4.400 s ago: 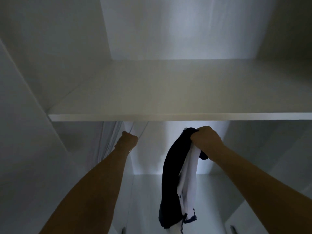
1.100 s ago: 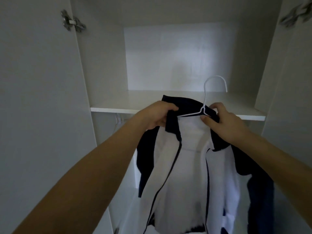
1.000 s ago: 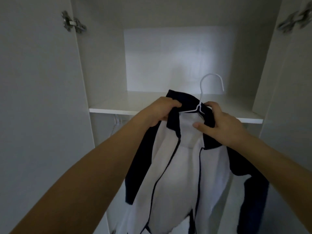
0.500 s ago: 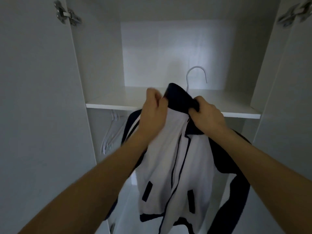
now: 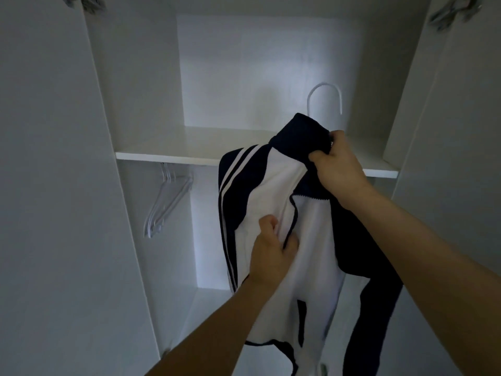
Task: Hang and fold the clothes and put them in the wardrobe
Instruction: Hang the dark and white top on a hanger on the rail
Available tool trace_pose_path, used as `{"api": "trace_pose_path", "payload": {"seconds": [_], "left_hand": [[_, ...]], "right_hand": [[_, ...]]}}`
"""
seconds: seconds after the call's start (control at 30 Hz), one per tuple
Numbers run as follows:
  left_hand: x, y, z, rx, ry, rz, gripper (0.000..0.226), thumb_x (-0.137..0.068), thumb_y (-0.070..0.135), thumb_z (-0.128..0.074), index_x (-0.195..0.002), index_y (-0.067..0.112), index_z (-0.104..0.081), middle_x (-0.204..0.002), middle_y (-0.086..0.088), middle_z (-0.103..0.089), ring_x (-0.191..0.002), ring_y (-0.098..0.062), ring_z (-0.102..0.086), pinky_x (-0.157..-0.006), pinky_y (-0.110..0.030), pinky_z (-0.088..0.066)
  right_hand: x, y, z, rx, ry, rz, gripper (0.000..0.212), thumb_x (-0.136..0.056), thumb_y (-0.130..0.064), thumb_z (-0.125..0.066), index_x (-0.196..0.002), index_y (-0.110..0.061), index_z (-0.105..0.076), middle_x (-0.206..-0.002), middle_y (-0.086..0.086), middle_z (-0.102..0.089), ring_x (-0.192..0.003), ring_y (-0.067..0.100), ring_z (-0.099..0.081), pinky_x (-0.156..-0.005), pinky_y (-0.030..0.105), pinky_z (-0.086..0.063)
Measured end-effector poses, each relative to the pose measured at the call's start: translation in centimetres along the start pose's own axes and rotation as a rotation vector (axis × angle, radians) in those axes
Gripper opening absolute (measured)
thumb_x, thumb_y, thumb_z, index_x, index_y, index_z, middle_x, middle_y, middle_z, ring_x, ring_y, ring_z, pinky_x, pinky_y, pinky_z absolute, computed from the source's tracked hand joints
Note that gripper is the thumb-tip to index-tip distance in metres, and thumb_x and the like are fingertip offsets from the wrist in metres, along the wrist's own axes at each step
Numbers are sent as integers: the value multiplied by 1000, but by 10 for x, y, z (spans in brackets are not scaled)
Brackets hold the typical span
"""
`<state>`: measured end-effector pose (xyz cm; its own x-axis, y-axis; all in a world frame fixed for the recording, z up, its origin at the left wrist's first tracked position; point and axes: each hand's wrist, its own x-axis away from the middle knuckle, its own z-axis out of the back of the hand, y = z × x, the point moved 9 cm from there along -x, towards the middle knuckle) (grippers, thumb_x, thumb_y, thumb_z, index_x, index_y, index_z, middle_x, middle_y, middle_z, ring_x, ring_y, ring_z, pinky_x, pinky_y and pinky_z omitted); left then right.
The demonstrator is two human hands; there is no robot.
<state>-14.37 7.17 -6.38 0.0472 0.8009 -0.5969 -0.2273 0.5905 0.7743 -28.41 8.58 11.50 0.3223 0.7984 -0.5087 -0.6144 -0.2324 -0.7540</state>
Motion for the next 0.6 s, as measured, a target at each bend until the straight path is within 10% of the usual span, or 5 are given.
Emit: {"api": "trace_pose_path", "payload": {"seconds": [0.2, 0.33, 0.6], "left_hand": [[-18, -3, -23, -88, -81, 5, 19, -96, 10, -54, -115, 5, -56, -101, -10, -61, -92, -21, -60, -87, -37, -52], [-10, -40, -5, -155, -75, 129, 8, -95, 2, -52, -100, 7, -49, -87, -11, -55, -81, -27, -59, -76, -41, -55], [7, -74, 9, -335, -522, 49, 62, -87, 55, -63, -131, 25, -33, -93, 2, -62, -77, -13, -63, -68, -28, -53]], "right_hand": [[13, 7, 34, -104, 110, -4, 21, -90, -19, -48, -107, -28, -38, -86, -8, -57, -79, 16, -60, -69, 38, -51], [14, 21, 61, -137, 225, -12, 21, -90, -16, -47, -106, -26, -38, -84, -8, -57, -75, 13, -58, -66, 37, -49], [37, 39, 95, 33, 544, 142, 42, -80, 7, -45, -117, -14, -40, -117, 4, -27, -74, -3, -41, -60, 4, -33]]}}
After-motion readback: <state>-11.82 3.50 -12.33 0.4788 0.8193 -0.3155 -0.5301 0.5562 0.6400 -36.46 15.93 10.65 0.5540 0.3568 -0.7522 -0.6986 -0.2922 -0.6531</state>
